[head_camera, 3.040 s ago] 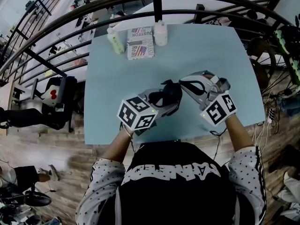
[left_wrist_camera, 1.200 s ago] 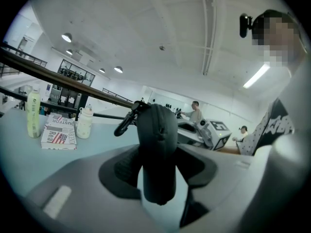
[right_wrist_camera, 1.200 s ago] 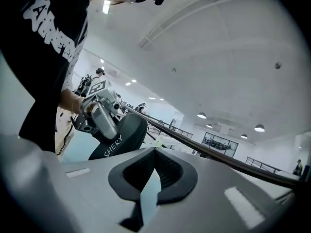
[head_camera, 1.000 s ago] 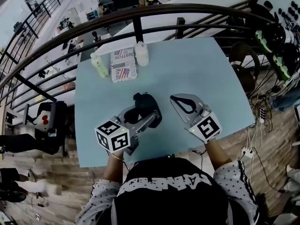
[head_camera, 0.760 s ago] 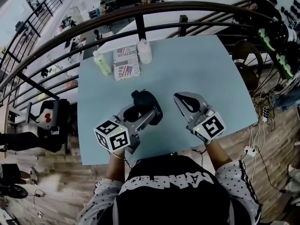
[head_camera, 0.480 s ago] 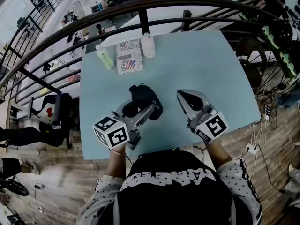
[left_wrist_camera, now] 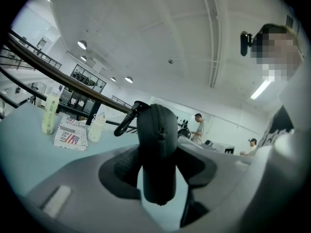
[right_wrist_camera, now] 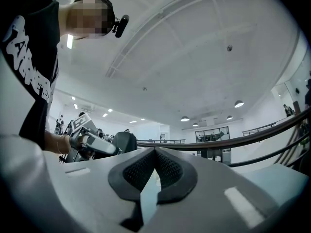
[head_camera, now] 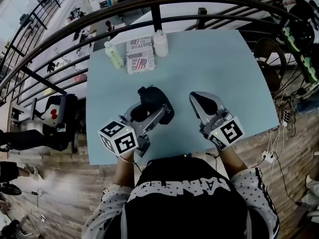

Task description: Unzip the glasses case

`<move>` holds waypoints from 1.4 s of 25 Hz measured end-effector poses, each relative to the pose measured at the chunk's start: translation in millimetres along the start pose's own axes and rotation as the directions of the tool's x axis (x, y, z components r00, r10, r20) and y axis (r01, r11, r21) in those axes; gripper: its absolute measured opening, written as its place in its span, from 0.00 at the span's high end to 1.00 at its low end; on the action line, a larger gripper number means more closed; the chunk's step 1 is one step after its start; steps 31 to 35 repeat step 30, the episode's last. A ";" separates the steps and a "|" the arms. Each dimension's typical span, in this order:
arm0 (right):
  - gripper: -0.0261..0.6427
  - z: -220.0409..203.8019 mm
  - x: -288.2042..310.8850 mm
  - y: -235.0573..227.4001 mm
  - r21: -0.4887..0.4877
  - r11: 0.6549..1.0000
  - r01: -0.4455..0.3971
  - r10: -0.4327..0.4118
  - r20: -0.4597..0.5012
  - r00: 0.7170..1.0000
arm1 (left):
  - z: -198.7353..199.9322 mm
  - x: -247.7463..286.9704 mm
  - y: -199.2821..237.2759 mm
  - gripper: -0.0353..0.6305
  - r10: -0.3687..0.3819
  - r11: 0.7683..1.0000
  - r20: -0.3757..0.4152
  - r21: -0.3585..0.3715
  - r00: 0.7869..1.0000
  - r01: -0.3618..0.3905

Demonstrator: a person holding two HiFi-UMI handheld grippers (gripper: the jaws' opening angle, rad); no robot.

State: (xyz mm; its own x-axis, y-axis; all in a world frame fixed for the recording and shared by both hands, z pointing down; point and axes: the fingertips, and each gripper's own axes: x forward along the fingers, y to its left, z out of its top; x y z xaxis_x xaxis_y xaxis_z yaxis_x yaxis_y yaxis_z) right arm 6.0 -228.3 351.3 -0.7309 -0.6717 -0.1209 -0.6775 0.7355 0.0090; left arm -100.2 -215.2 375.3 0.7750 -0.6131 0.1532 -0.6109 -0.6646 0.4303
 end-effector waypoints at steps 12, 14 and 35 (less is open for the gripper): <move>0.95 -2.9 -2.6 3.4 0.003 1.000 0.006 -0.006 -0.011 1.000 | 0.1 -3.4 -1.6 0.95 -0.007 1.000 0.007 -0.006 1.000 0.007; 0.95 -3.5 -2.3 4.8 0.004 1.000 0.006 -0.006 -0.012 1.000 | 0.2 -4.3 -1.9 0.95 -0.008 1.000 0.007 -0.005 1.000 0.008; 0.95 -3.2 -5.7 15.6 0.005 1.000 -0.001 0.001 -0.017 1.000 | -1.8 -15.2 -6.7 0.95 -0.008 1.000 0.002 0.002 1.000 0.008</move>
